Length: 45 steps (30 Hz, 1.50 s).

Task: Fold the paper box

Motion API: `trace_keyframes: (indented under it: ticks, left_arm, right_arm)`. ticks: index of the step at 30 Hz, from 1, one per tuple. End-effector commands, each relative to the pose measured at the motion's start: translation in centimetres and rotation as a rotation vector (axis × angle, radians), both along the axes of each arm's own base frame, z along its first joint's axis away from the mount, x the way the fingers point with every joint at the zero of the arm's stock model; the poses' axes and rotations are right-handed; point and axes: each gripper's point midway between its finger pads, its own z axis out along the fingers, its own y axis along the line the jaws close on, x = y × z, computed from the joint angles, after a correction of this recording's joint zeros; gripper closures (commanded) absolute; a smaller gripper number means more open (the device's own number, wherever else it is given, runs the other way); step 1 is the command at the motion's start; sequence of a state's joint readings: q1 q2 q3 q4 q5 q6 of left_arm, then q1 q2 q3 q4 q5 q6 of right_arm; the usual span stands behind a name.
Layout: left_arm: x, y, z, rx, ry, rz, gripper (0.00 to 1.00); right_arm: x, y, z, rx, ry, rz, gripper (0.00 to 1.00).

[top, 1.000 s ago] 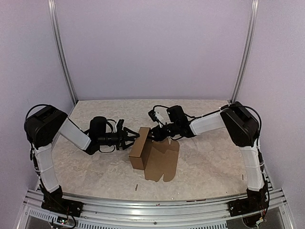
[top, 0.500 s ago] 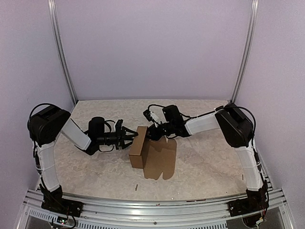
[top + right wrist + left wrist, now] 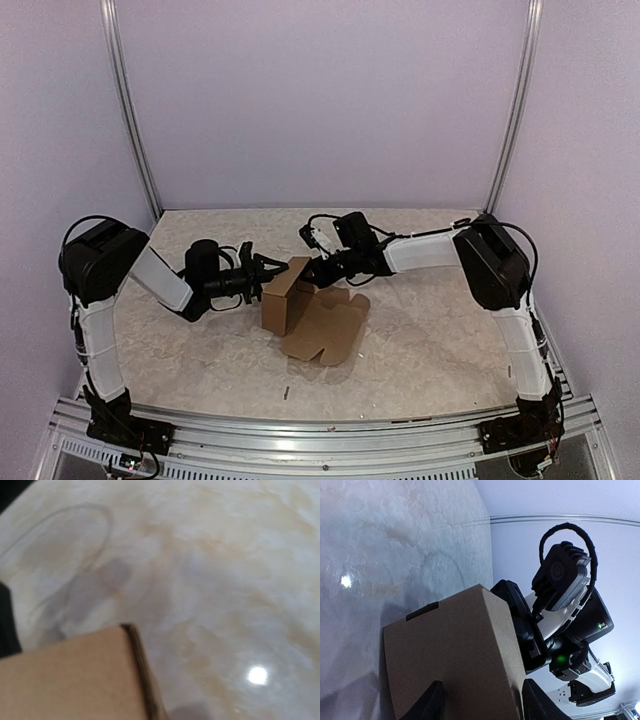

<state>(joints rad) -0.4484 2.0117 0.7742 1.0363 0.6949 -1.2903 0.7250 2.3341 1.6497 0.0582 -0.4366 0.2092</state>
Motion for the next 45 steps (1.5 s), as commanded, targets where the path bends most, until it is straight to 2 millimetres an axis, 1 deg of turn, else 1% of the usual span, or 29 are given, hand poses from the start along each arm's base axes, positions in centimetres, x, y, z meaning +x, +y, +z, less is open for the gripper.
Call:
trace_keyframes:
  ticks: [1,4,7,9,13,14,15,17,18,19,20,21,23,24,25,27,28,31,33,37,39,41,44,45]
  left_arm:
    - [-3.0,-4.6,2.5,-0.026,-0.043,-0.137,0.5]
    - [-3.5,-5.6,3.4,-0.006,-0.064,-0.145,0.5]
    - [-4.2,-6.4,4.4,0.006,-0.089,-0.155,0.5]
    - [-4.5,-6.5,4.6,0.01,-0.092,-0.153,0.5]
    - [-4.8,-6.4,5.4,0.027,-0.135,-0.129,0.5]
    - [-4.9,-6.5,5.8,0.025,-0.151,-0.13,0.5]
    - [-4.9,-6.4,5.8,0.026,-0.151,-0.128,0.5]
    - [-4.5,-5.5,5.1,0.033,-0.126,-0.096,0.5]
    - [-4.3,-4.7,4.6,0.041,-0.113,-0.073,0.5]
    - [-4.1,-3.7,4.3,0.051,-0.104,-0.05,0.49]
    - [-3.9,-2.6,4.1,0.064,-0.104,-0.023,0.49]
    - [-3.7,-1.6,3.6,0.09,-0.097,0.001,0.48]
    - [-3.4,0.4,2.9,0.149,-0.1,0.04,0.48]
    - [-3.2,1.3,3.1,0.173,-0.112,0.059,0.48]
    - [-3.0,2.1,2.9,0.201,-0.118,0.077,0.47]
    - [-2.8,3.3,3.5,0.238,-0.146,0.101,0.46]
    - [-2.7,3.8,3.4,0.256,-0.149,0.111,0.46]
    - [-2.9,4.8,4.1,0.279,-0.169,0.126,0.46]
    - [-3.1,5.2,4.3,0.297,-0.178,0.129,0.46]
    - [-4.0,5.7,4.4,0.318,-0.182,0.126,0.45]
    - [-4.3,5.9,4.4,0.322,-0.185,0.125,0.45]
    - [-4.6,6.0,4.3,0.328,-0.186,0.121,0.45]
    - [-4.8,5.9,4.1,0.328,-0.186,0.112,0.45]
    - [-4.9,5.8,4.0,0.326,-0.187,0.109,0.45]
  right_arm:
    - [1.7,-1.0,0.0,-0.089,0.031,-0.181,0.97]
    - [2.1,-2.0,-0.3,-0.113,0.048,-0.233,0.98]
    - [1.6,-2.5,-0.6,-0.112,0.078,-0.257,0.98]
    - [1.3,-2.6,-0.7,-0.107,0.094,-0.254,0.98]
    - [1.2,-3.3,-0.9,-0.097,0.139,-0.282,0.97]
    - [1.1,-3.4,-0.9,-0.08,0.162,-0.282,0.97]
    - [0.8,-3.3,-0.6,-0.059,0.171,-0.262,0.96]
    - [0.4,-3.6,1.2,-0.034,0.144,-0.194,0.94]
    - [0.1,-4.1,2.0,-0.048,0.116,-0.159,0.94]
    - [-0.2,-4.7,2.7,-0.077,0.082,-0.125,0.94]
    - [-0.6,-5.3,3.0,-0.125,0.059,-0.084,0.94]
    - [-1.0,-6.0,3.2,-0.178,0.039,-0.043,0.95]
    - [-2.1,-7.6,3.0,-0.293,0.011,0.042,0.96]
    - [-2.8,-8.4,2.8,-0.341,0.007,0.082,0.96]
    - [-3.6,-9.3,2.3,-0.395,0.015,0.116,0.96]
    - [-5.0,-10.9,1.6,-0.479,0.028,0.162,0.96]
    - [-5.6,-11.8,1.3,-0.519,0.041,0.181,0.96]
    - [-7.3,-14.1,0.3,-0.664,0.088,0.253,0.96]
    - [-8.5,-16.0,-0.4,-0.763,0.127,0.299,0.96]
    - [-10.4,-19.3,-1.1,-0.934,0.158,0.364,0.96]
    - [-10.7,-19.9,-0.9,-0.991,0.117,0.369,0.95]
    - [-10.7,-20.1,-0.7,-1.016,0.092,0.372,0.9]
    - [-10.6,-19.7,-0.6,-1.009,0.092,0.372,0.76]
    - [-10.5,-19.5,-0.6,-1.004,0.091,0.369,0.69]
